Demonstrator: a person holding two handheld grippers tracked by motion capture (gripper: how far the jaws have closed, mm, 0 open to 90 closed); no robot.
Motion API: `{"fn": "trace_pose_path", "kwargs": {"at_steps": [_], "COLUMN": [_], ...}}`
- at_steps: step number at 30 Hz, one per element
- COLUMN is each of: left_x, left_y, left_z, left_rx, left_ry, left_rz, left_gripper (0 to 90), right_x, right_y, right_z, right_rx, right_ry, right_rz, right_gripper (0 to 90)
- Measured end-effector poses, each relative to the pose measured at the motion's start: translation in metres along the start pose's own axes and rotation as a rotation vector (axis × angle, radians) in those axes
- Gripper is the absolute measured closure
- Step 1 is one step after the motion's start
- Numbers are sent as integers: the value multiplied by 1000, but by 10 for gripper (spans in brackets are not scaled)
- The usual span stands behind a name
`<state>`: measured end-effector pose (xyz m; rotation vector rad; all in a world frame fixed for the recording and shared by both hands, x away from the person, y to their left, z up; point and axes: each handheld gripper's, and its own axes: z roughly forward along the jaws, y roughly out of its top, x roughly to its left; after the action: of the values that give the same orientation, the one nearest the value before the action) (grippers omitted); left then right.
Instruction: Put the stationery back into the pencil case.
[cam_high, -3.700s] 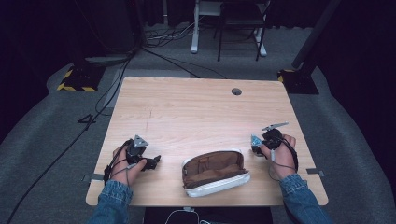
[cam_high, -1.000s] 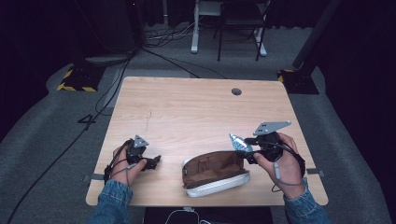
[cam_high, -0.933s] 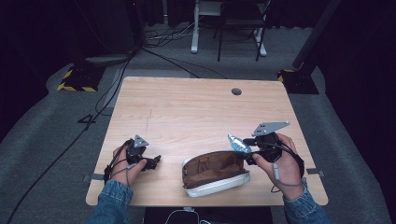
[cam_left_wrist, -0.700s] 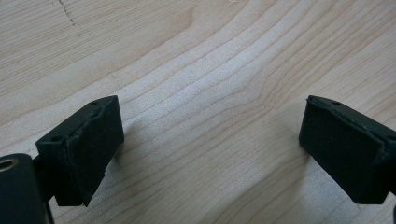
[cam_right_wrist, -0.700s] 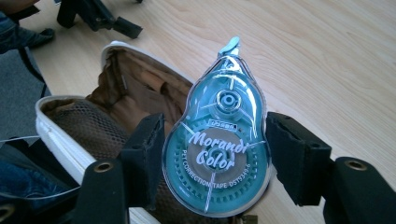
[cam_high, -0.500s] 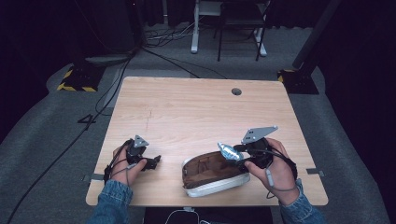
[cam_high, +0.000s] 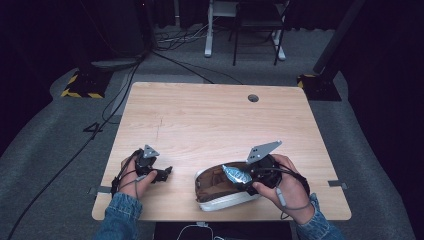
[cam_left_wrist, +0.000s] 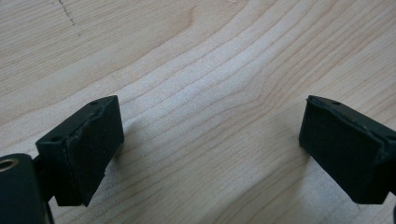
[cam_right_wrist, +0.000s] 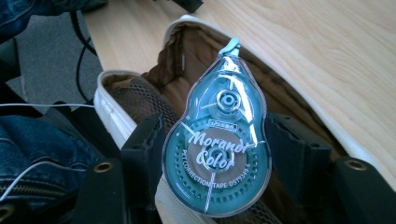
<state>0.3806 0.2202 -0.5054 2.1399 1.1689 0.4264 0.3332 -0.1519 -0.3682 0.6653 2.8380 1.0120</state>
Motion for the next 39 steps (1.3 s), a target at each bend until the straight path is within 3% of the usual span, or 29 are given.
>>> {"fn": "trace_pose_path", "kwargs": {"at_steps": [15,21,27,29,32,33,39], "left_x": [0,0,0,0,0,0,0], "left_y": [0,0,0,0,0,0,0], "left_z": [0,0,0,0,0,0,0], "left_rx": [2,2,2,2,2,2,2], "left_ry": [1,1,0,0,1,0,1], "left_rz": [4,5,5,5,5,5,6], "left_gripper": [66,66,66,66,66,66,66], "right_x": [4,3,2,0,1,1,-3], "right_y": [1,1,1,2,3,3,2], "right_z": [12,15,18,19,23,23,15], "right_rx": [56,73,59,26,-29,-32,-61], "right_ry": [95,106,101,85,7,-20,-34], "right_rz": [16,28,28,4,-75,-90,-69], "right_gripper": [393,392,391,384,197,197,215]}}
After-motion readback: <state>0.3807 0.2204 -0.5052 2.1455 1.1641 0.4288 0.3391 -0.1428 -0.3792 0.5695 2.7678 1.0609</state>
